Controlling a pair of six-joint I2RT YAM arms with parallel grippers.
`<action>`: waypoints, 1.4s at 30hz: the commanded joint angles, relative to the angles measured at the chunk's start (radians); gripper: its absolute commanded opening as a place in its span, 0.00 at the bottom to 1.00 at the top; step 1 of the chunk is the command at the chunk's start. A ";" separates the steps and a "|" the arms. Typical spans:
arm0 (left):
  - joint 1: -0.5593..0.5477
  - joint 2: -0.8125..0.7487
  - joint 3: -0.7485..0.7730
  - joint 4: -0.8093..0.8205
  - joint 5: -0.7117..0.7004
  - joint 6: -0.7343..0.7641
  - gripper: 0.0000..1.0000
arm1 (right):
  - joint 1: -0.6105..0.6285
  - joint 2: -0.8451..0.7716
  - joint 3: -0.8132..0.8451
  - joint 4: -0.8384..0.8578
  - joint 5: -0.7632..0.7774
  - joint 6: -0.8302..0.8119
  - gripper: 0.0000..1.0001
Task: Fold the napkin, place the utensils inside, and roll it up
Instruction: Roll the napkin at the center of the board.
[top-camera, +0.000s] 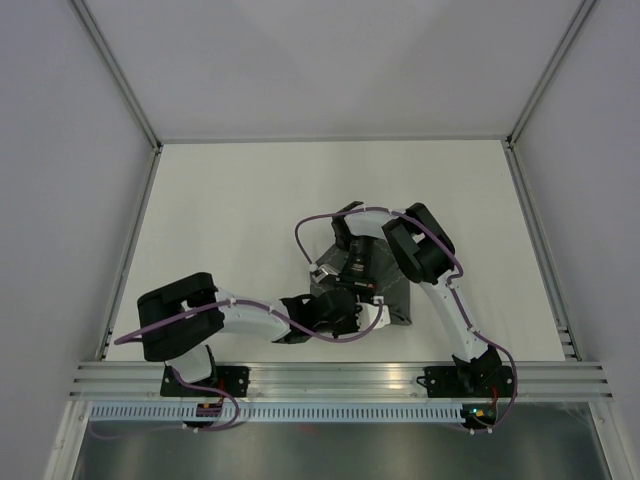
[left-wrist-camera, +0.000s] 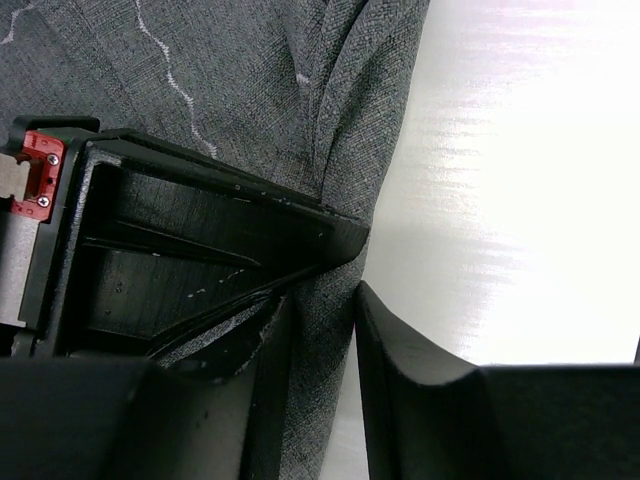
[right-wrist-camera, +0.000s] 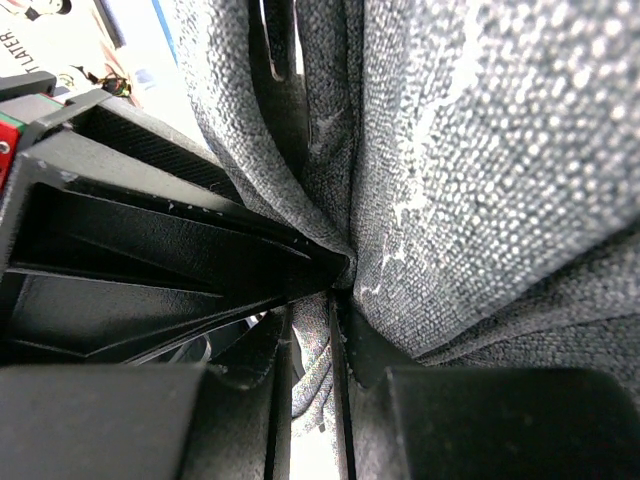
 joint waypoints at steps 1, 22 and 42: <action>0.004 0.038 0.042 0.008 0.051 -0.037 0.35 | -0.011 0.058 -0.010 0.284 0.193 -0.048 0.01; 0.152 0.063 0.028 -0.028 0.354 -0.234 0.02 | -0.065 -0.207 -0.114 0.520 -0.006 0.190 0.39; 0.334 0.095 -0.059 0.158 0.689 -0.341 0.02 | -0.490 -0.662 -0.335 0.931 -0.120 0.313 0.37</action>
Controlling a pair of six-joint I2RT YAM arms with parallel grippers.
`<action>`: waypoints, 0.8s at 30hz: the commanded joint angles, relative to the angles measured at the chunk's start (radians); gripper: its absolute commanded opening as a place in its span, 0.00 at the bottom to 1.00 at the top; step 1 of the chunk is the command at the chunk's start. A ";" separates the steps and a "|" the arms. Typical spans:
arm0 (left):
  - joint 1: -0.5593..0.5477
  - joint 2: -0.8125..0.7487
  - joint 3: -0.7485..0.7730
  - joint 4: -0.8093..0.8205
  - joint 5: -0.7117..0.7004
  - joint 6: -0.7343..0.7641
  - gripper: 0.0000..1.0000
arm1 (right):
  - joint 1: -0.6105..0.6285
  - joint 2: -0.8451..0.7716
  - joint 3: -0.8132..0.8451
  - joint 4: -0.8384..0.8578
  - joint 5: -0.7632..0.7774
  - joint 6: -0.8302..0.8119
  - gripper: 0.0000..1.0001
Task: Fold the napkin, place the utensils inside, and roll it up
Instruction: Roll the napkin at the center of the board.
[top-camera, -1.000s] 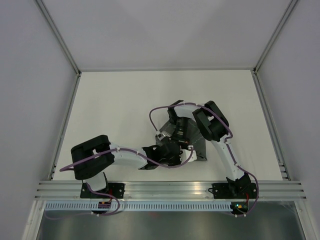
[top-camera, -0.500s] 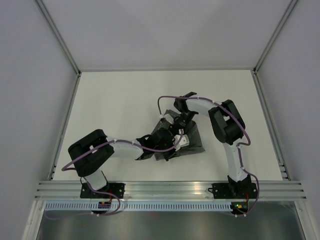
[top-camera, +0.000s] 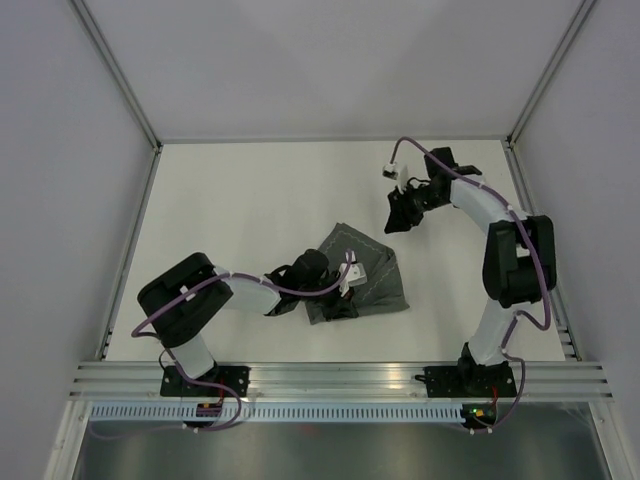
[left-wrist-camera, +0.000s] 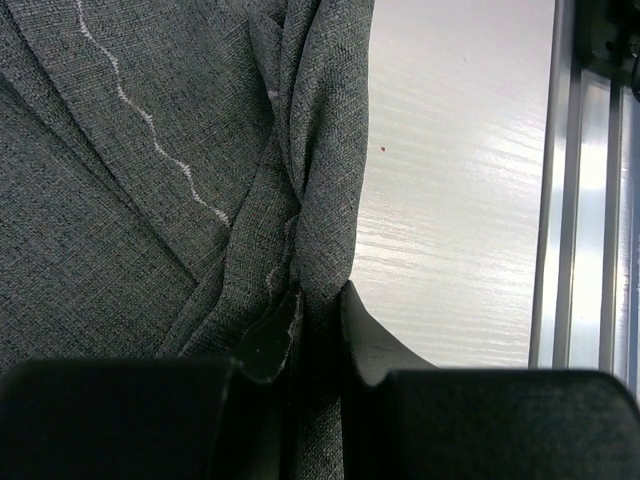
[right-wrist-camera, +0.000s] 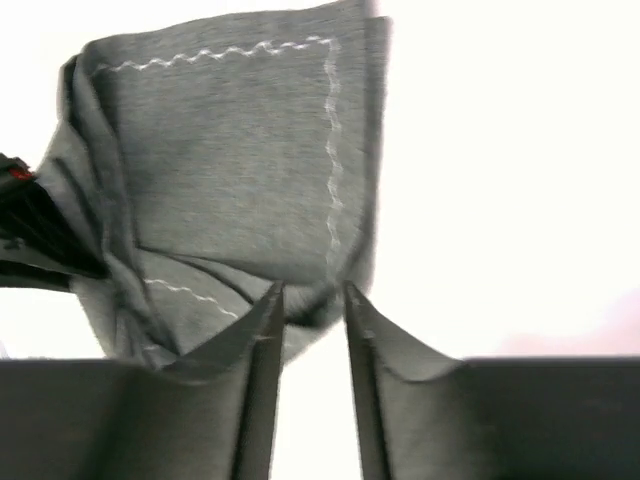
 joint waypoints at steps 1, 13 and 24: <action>0.018 0.036 -0.037 0.022 0.085 -0.055 0.02 | -0.025 -0.180 -0.141 0.135 -0.050 -0.055 0.33; 0.054 0.105 -0.013 -0.006 0.134 -0.082 0.02 | 0.234 -0.787 -0.661 0.277 0.139 -0.262 0.39; 0.055 0.143 0.020 -0.019 0.142 -0.101 0.02 | 0.534 -0.830 -0.907 0.437 0.341 -0.264 0.38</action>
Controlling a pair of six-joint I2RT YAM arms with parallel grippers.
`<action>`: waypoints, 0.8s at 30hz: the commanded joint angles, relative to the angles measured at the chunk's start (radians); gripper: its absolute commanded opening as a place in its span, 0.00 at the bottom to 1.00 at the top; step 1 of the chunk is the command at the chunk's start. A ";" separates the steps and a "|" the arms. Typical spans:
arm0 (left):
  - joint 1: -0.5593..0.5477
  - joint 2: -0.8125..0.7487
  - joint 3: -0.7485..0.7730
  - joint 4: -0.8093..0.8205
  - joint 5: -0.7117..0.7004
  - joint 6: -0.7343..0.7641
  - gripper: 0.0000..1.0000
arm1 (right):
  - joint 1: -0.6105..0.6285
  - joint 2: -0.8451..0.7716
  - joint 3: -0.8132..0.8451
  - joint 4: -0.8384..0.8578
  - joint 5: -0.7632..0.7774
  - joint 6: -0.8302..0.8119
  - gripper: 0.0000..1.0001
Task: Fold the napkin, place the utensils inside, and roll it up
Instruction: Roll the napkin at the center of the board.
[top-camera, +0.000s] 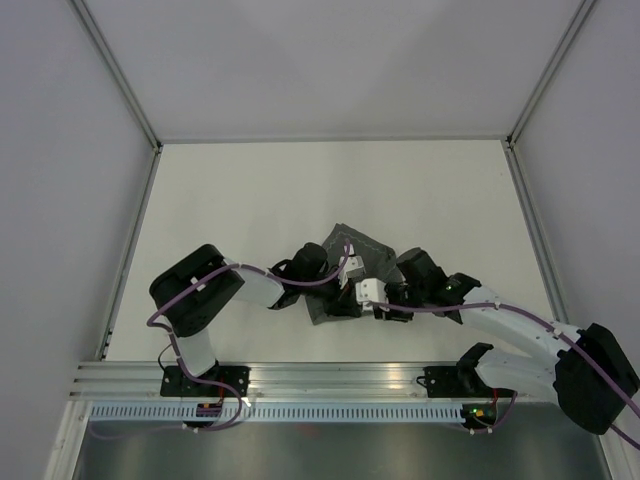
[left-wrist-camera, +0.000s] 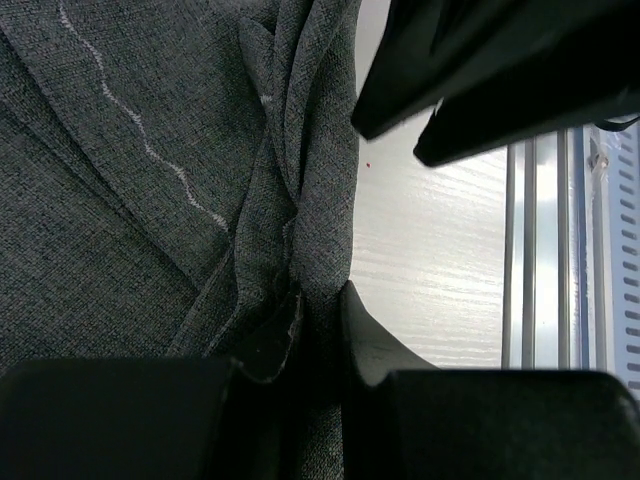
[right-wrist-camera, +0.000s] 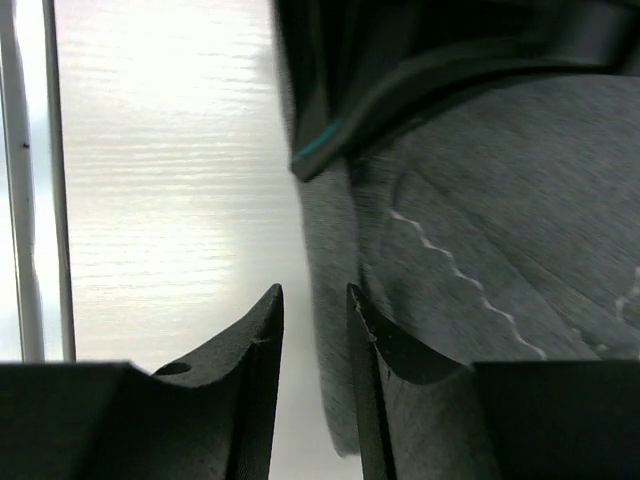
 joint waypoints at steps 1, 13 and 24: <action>-0.004 0.056 -0.005 -0.087 -0.014 -0.010 0.02 | 0.090 -0.021 -0.058 0.138 0.108 -0.011 0.38; -0.002 0.047 0.010 -0.116 -0.017 0.000 0.02 | 0.252 0.048 -0.117 0.270 0.245 0.032 0.39; -0.002 0.055 0.005 -0.122 -0.021 0.006 0.02 | 0.256 -0.022 -0.129 0.296 0.300 0.029 0.47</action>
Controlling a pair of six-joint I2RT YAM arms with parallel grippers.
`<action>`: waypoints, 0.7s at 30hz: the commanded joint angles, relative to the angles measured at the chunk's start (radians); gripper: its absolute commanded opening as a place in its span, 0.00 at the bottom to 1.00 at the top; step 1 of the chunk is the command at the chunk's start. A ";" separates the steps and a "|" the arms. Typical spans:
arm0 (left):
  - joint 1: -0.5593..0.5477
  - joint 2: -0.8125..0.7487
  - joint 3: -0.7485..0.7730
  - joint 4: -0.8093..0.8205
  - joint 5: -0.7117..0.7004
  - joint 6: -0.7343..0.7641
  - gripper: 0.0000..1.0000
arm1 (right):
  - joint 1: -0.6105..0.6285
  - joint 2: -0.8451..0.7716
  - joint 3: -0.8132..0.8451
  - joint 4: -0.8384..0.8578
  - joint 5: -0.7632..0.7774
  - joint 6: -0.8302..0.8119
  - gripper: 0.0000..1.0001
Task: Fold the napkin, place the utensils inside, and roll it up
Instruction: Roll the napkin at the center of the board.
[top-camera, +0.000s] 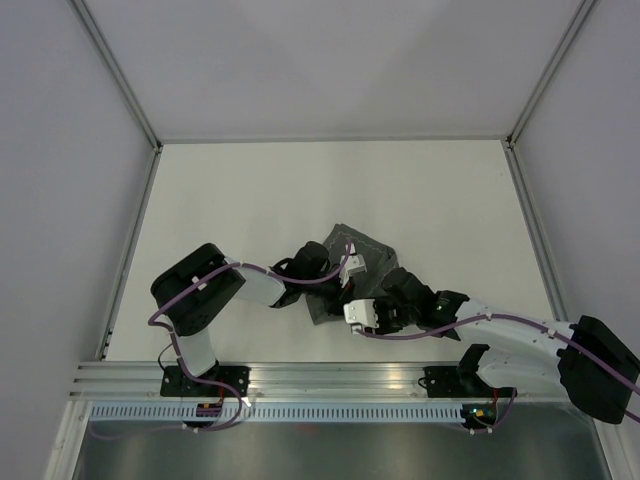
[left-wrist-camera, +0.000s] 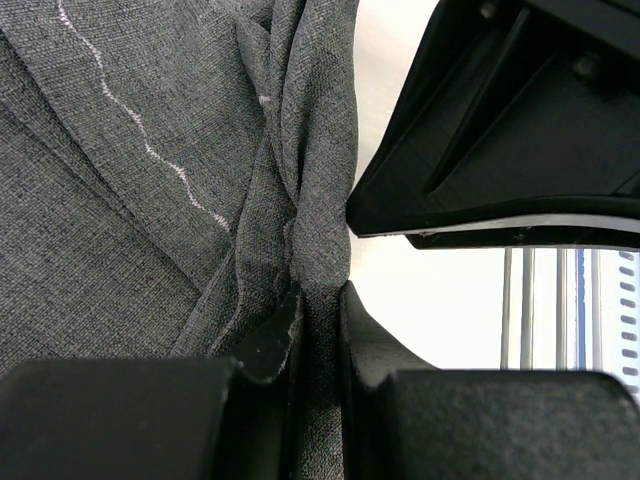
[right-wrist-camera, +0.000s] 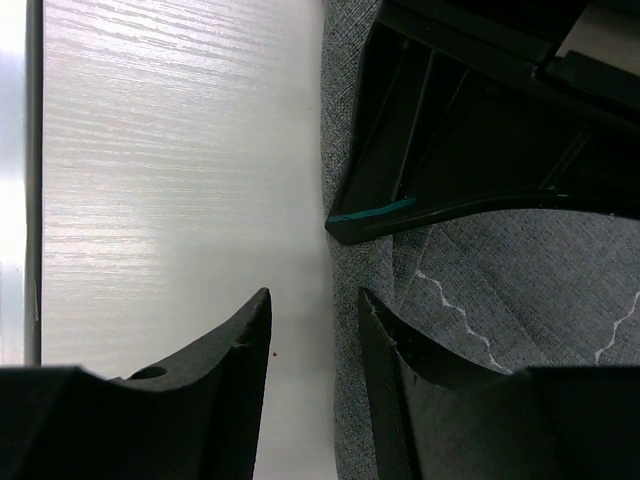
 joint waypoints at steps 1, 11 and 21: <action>-0.003 0.043 -0.020 -0.098 -0.026 0.015 0.02 | -0.001 -0.027 0.003 0.075 0.070 -0.001 0.47; -0.003 0.042 -0.024 -0.101 -0.027 0.020 0.02 | 0.019 0.019 -0.012 0.122 0.095 0.001 0.50; -0.003 0.036 -0.025 -0.098 -0.031 0.026 0.02 | 0.022 0.107 -0.019 0.144 0.093 -0.007 0.46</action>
